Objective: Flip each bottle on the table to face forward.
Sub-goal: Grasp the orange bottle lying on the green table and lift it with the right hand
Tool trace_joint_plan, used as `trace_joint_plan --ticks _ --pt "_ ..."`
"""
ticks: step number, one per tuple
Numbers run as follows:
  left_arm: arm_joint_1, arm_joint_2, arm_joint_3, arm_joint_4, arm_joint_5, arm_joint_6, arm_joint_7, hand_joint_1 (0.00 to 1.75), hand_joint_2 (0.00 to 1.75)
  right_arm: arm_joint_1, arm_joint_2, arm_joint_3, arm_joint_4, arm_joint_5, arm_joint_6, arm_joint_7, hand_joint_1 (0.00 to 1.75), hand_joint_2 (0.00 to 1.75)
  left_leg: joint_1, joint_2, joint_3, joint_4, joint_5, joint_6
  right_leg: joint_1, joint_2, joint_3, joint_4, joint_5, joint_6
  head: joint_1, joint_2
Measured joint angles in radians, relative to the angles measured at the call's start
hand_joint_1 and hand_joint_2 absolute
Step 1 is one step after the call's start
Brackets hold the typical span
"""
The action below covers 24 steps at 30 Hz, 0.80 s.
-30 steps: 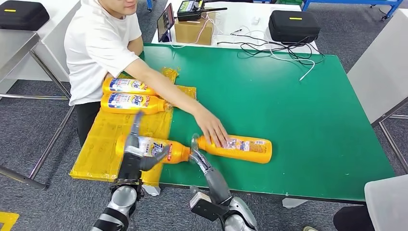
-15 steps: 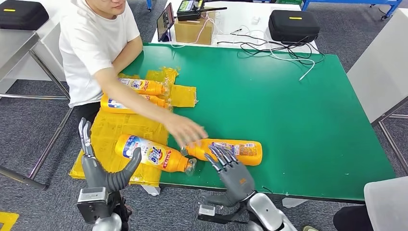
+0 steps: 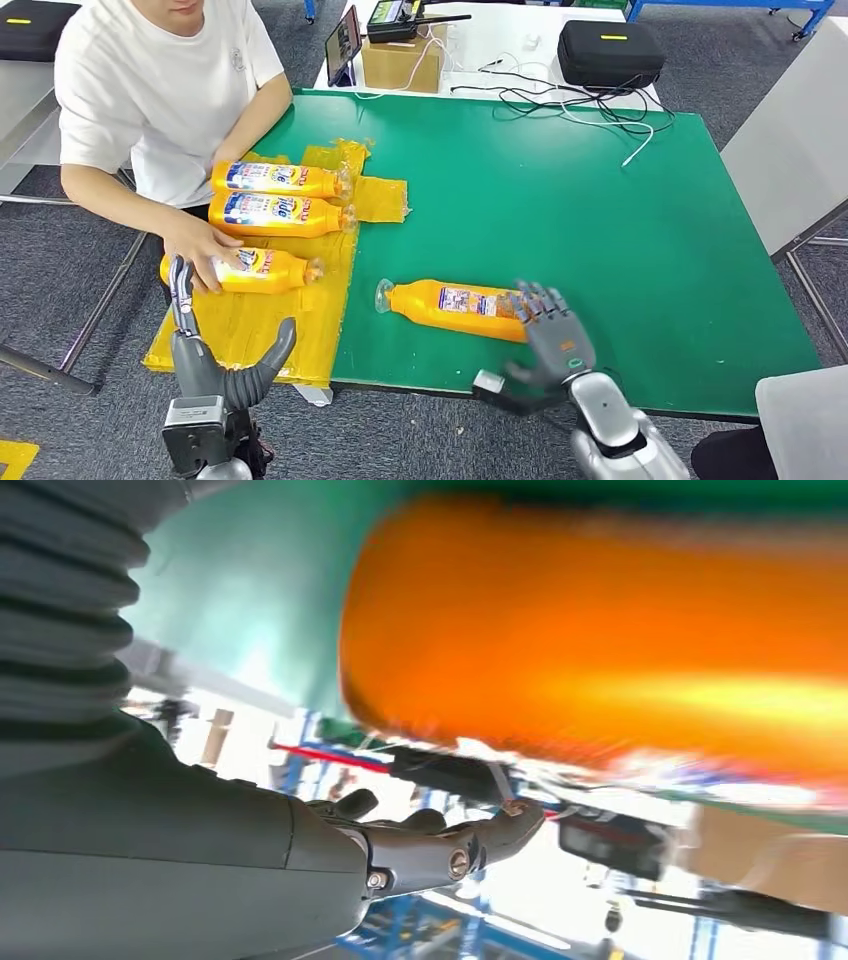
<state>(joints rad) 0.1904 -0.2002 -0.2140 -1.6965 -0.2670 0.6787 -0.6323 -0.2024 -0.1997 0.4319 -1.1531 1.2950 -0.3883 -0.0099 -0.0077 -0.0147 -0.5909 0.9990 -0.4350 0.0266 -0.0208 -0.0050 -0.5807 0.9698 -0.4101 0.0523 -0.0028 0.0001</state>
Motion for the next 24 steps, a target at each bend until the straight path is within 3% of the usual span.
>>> trace_joint_plan --ticks 12,19,24 --pt "-0.013 0.0 -0.032 0.009 -0.049 0.009 0.013 0.0 1.75 -0.129 0.089 0.016 0.095 -0.005 -0.012 -0.032 0.0 1.75 0.001 0.0 0.0 0.0 0.001 0.0 0.0 0.0 0.0 0.0 0.0 0.0 0.0 0.0" --pt "-0.021 0.0 -0.045 0.012 -0.051 0.0 0.02 0.0 1.75 -0.182 0.116 0.025 0.153 -0.148 0.133 -0.027 0.0 1.75 0.0 0.0 0.0 0.0 0.001 0.0 0.0 0.0 0.0 0.0 0.0 0.0 0.0 0.0" --pt "-0.034 0.001 -0.052 0.033 -0.08 0.007 0.042 0.0 1.75 -0.256 0.132 0.03 0.3 -0.187 0.259 0.057 0.0 1.75 0.0 0.001 0.002 0.0 0.001 0.0 0.0 0.001 0.001 0.0 0.0 0.0 0.0 0.0"
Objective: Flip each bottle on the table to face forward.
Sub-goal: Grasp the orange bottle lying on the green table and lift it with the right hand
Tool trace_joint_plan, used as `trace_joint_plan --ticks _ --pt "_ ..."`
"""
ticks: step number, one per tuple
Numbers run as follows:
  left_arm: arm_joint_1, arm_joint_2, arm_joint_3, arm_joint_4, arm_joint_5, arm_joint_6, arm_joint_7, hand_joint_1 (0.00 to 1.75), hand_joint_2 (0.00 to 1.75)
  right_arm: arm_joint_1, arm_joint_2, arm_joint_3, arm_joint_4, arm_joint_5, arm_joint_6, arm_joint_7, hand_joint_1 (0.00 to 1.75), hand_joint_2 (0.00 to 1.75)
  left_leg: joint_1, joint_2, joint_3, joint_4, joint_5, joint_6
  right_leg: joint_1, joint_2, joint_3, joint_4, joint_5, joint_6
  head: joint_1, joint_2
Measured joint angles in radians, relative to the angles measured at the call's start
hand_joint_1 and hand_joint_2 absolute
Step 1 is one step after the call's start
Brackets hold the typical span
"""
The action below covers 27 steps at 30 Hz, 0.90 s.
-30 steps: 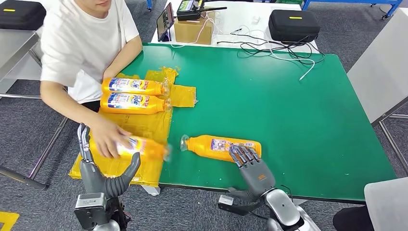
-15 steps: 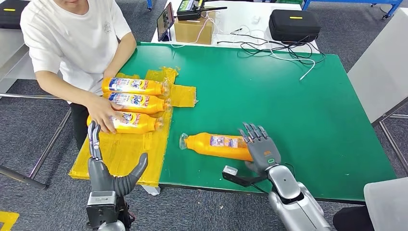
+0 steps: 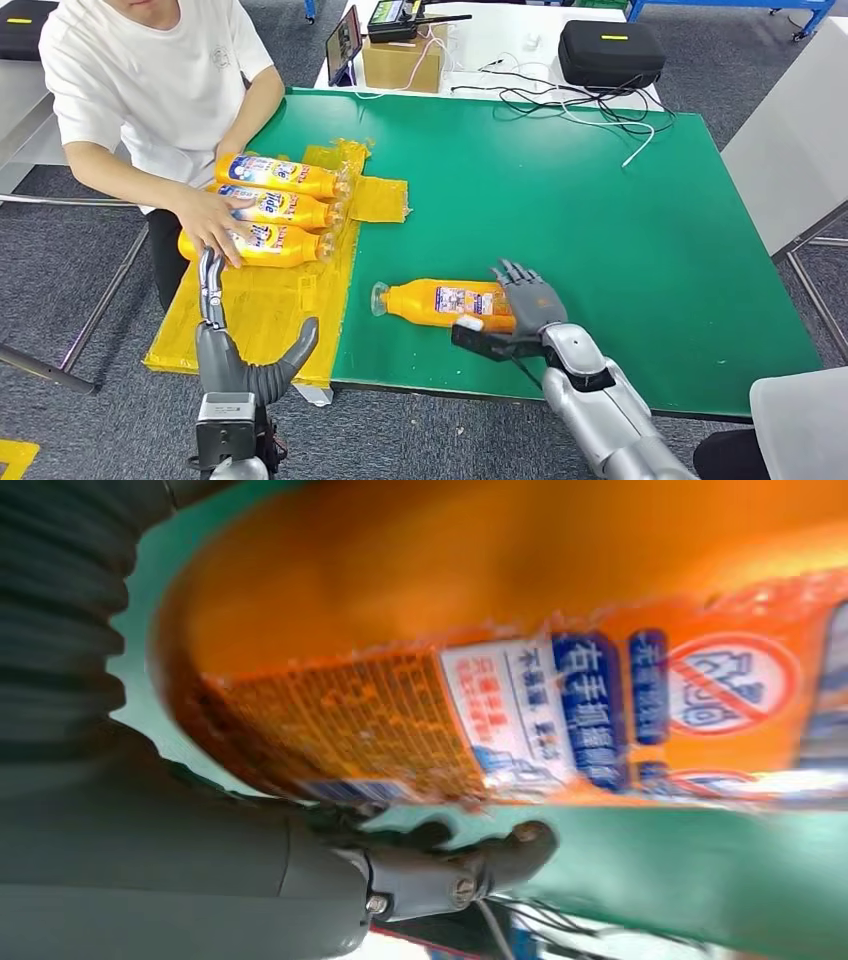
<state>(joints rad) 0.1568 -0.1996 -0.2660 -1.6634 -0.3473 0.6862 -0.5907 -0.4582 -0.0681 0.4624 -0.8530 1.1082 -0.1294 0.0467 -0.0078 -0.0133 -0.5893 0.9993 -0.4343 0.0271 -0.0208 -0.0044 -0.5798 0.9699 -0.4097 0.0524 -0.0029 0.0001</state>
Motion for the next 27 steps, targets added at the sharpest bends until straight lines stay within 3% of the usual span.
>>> trace_joint_plan --ticks 4,5,9,17,23,27 --pt "-0.017 0.0 -0.002 0.034 -0.017 0.004 0.016 0.0 1.75 -0.064 0.018 0.002 0.117 -0.003 0.016 0.04 0.0 1.75 0.0 0.004 0.005 0.0 -0.001 0.0 0.0 0.002 0.003 0.0 0.0 0.0 0.0 0.0" --pt "-0.019 0.0 -0.003 0.04 -0.022 0.004 0.02 0.0 1.75 -0.074 0.022 0.003 0.138 -0.004 0.016 0.044 0.07 1.75 0.0 0.004 0.006 0.0 -0.001 -0.001 0.0 0.003 0.004 0.0 0.0 0.0 0.0 0.0" --pt "-0.022 0.0 -0.007 0.056 -0.039 0.005 0.039 0.0 1.75 -0.095 0.032 0.003 0.196 -0.011 0.019 0.044 1.68 1.75 0.001 0.005 0.011 -0.001 -0.002 -0.001 0.001 0.003 0.005 -0.001 0.0 -0.001 0.0 0.0" --pt "-0.021 0.001 -0.019 0.06 -0.042 -0.012 0.063 0.0 1.75 -0.092 0.039 0.003 0.22 -0.046 -0.017 -0.035 1.75 1.75 0.0 0.005 0.013 0.0 0.0 0.0 0.0 0.003 0.008 -0.001 0.003 -0.002 0.0 0.0" --pt "-0.024 -0.002 -0.022 0.08 0.094 -0.09 0.121 0.0 1.75 -0.024 0.027 -0.032 0.168 -0.303 0.014 -0.31 1.75 1.75 0.001 0.005 0.013 0.0 -0.001 -0.001 0.001 0.005 0.009 -0.001 0.003 -0.002 0.0 0.0" --pt "-0.03 -0.014 -0.014 0.12 0.139 -0.076 0.149 0.0 1.75 0.057 0.037 -0.064 0.096 -0.386 -0.044 -0.361 1.75 1.75 0.001 0.006 0.012 0.0 -0.002 -0.002 0.002 0.006 0.008 -0.001 0.002 -0.003 0.0 0.0"
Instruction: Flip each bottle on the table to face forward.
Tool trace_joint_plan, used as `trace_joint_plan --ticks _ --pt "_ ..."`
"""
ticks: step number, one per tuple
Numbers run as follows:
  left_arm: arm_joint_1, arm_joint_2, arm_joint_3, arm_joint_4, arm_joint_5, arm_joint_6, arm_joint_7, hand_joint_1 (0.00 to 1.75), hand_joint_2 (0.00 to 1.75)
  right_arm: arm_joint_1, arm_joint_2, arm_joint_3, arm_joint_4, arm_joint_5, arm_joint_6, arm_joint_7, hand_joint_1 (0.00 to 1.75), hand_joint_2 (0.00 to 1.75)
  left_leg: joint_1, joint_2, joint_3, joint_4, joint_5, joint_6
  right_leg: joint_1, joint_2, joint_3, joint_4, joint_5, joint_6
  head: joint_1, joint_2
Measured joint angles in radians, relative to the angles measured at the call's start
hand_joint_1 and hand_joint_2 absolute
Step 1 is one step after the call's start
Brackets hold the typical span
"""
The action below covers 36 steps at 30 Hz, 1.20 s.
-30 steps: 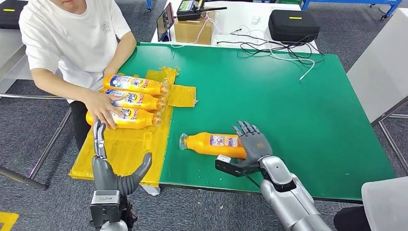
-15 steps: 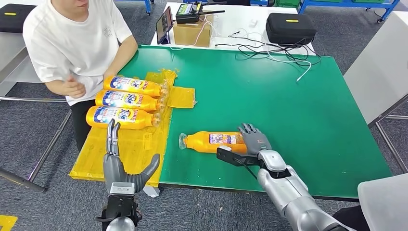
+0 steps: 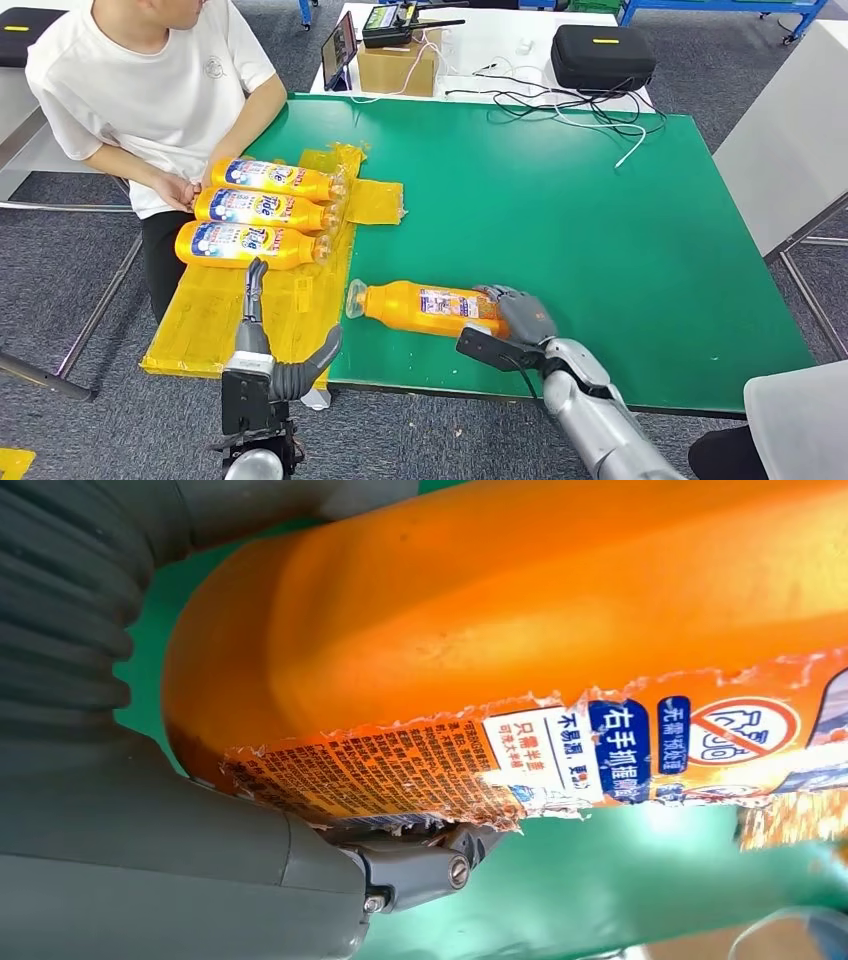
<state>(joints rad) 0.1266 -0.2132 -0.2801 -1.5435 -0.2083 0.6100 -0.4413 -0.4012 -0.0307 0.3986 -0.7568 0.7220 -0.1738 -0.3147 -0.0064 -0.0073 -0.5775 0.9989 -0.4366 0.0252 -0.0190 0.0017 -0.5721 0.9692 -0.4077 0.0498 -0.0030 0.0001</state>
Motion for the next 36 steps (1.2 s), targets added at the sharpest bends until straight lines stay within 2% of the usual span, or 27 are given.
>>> trace_joint_plan --ticks 4,11,15,18,23,27,31,36 --pt "-0.001 -0.01 0.005 0.024 0.113 -0.059 -0.002 0.0 1.75 0.078 0.03 -0.049 -0.088 -0.121 -0.036 -0.045 1.75 1.75 0.001 0.0 -0.005 0.0 0.0 0.0 0.001 0.0 -0.003 0.0 0.0 0.0 0.0 0.0" --pt "0.0 -0.006 -0.01 0.046 0.411 -0.268 -0.082 0.0 1.75 0.158 0.096 -0.129 -0.244 -0.385 -0.035 -0.144 1.75 1.75 0.0 -0.001 -0.009 0.0 0.001 0.0 0.0 0.0 -0.007 0.001 0.0 0.0 0.0 0.0" --pt "0.006 0.008 -0.024 0.047 0.556 -0.431 -0.112 0.0 1.75 0.174 0.137 -0.164 -0.333 -0.586 0.013 -0.155 1.75 1.75 0.0 -0.001 -0.011 0.0 0.001 0.0 0.0 0.0 -0.009 0.001 0.0 0.0 0.0 0.0" --pt "0.011 0.024 -0.063 0.05 0.557 -0.481 -0.13 0.0 1.75 0.191 0.156 -0.171 -0.396 -0.667 0.043 -0.151 1.75 1.75 0.0 -0.001 -0.011 0.0 0.001 0.0 0.0 0.0 -0.01 0.001 0.0 0.0 0.0 0.0" --pt "0.002 0.044 -0.139 0.084 0.564 -0.528 -0.143 0.0 1.75 0.217 0.161 -0.14 -0.454 -0.6 0.059 -0.156 1.75 1.75 0.0 -0.001 -0.012 0.0 0.001 0.0 0.0 0.0 -0.01 0.001 0.0 0.0 0.0 0.0" --pt "-0.017 0.057 -0.193 0.103 0.557 -0.563 -0.184 0.0 1.75 0.221 0.15 -0.041 -0.442 -0.466 0.118 -0.177 1.75 1.75 0.001 -0.001 -0.012 0.0 0.001 0.0 0.001 0.0 -0.011 0.001 0.0 0.0 0.0 0.0" --pt "-0.03 0.065 -0.216 0.108 0.554 -0.568 -0.199 0.0 1.75 0.228 0.146 0.062 -0.401 -0.387 0.121 -0.248 1.75 1.75 0.001 -0.001 -0.013 0.0 0.001 0.0 0.001 0.0 -0.011 0.001 0.0 0.0 0.0 0.0" --pt "-0.043 0.066 -0.21 0.108 0.597 -0.585 -0.178 0.0 1.75 0.252 0.16 0.15 -0.378 -0.386 0.117 -0.326 1.75 1.75 0.001 -0.001 -0.014 0.0 0.001 0.0 0.001 0.0 -0.012 0.001 0.0 0.0 0.0 0.0"
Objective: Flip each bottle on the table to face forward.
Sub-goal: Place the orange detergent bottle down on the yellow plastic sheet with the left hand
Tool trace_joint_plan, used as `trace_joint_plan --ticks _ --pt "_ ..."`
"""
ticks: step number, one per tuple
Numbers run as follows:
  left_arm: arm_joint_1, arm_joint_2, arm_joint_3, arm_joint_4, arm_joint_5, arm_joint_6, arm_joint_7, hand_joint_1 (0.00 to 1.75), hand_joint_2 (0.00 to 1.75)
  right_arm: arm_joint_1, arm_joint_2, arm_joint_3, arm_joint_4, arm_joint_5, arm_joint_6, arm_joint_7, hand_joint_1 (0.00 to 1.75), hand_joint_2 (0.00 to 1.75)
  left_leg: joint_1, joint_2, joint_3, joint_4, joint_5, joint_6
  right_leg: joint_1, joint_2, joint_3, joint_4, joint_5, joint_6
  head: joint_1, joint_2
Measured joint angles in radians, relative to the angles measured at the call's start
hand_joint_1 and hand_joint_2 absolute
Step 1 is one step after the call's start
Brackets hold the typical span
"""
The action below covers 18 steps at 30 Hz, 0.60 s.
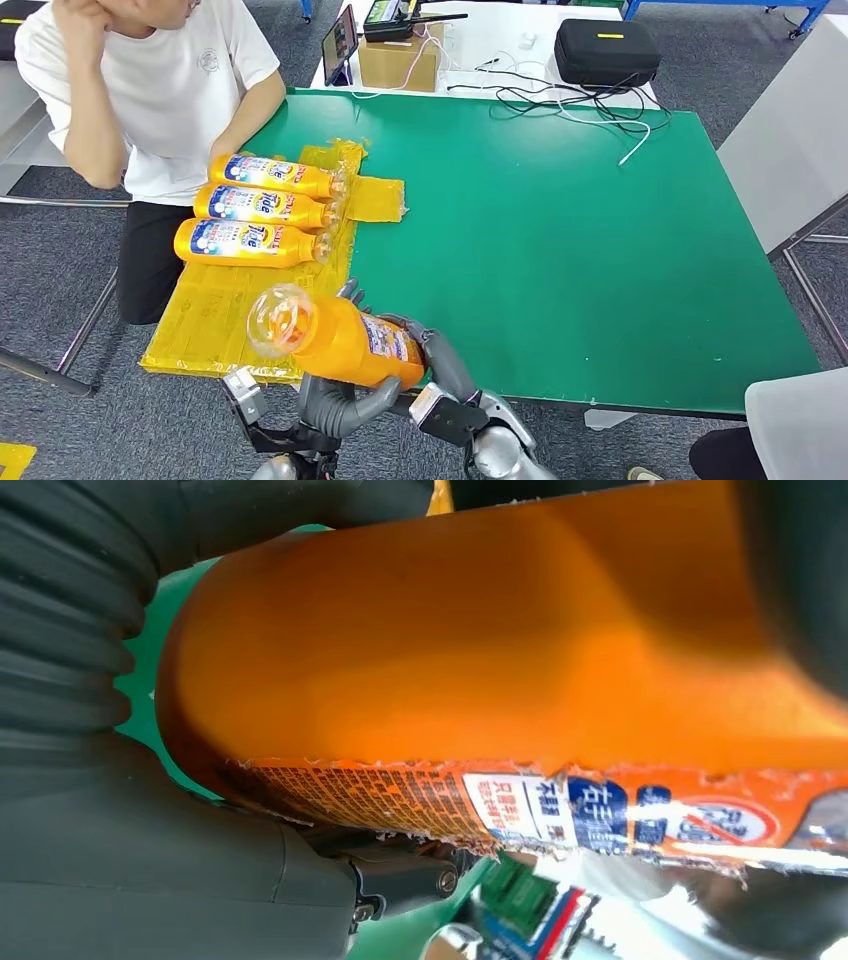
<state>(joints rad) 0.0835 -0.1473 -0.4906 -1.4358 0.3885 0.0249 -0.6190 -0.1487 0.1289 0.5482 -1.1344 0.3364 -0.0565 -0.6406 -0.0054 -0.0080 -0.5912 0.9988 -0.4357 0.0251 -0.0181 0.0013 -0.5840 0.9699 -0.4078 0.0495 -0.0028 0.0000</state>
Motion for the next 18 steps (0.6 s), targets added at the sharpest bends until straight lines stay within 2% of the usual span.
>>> trace_joint_plan --ticks 10,11,14,15,16,18 --pt "0.01 0.0 0.017 -0.005 0.047 -0.035 0.011 0.0 1.75 -0.007 -0.001 0.046 0.017 -0.005 0.004 -0.018 1.75 1.75 0.0 0.001 0.0 0.0 0.0 0.0 0.0 0.0 -0.001 0.0 0.0 0.0 0.0 0.0" --pt "0.011 0.0 0.02 -0.006 0.049 -0.043 0.011 0.13 1.75 -0.013 -0.003 0.05 0.021 -0.003 0.005 -0.022 1.75 1.75 0.0 0.001 0.0 0.0 0.0 0.0 0.0 0.0 -0.001 0.0 0.0 0.0 0.0 0.0" --pt "0.014 0.001 0.027 -0.009 0.057 -0.067 0.009 1.44 1.75 -0.03 -0.008 0.064 0.036 0.0 0.006 -0.035 1.75 1.75 0.0 0.001 0.0 0.0 0.0 0.0 0.0 0.0 -0.001 0.0 0.0 0.0 0.0 0.0" --pt "0.016 0.002 0.029 -0.011 0.06 -0.075 0.007 1.75 1.75 -0.034 -0.009 0.068 0.04 0.0 0.006 -0.038 1.65 1.75 0.0 0.001 0.0 0.0 0.0 0.0 0.0 0.0 -0.001 0.0 0.0 0.0 0.0 0.0" --pt "0.019 0.005 0.031 -0.012 0.064 -0.083 0.003 1.75 1.75 -0.036 -0.009 0.072 0.043 0.0 0.007 -0.04 1.22 1.75 0.0 0.001 0.0 0.0 0.0 0.0 0.0 0.0 -0.001 0.0 0.0 0.0 0.0 0.0" --pt "0.027 0.011 0.036 -0.017 0.078 -0.102 -0.008 1.75 1.75 -0.038 -0.007 0.082 0.046 -0.007 0.013 -0.038 0.34 0.87 0.0 0.001 0.0 0.0 0.0 0.0 0.0 0.0 -0.001 0.0 0.0 0.0 0.0 0.0"
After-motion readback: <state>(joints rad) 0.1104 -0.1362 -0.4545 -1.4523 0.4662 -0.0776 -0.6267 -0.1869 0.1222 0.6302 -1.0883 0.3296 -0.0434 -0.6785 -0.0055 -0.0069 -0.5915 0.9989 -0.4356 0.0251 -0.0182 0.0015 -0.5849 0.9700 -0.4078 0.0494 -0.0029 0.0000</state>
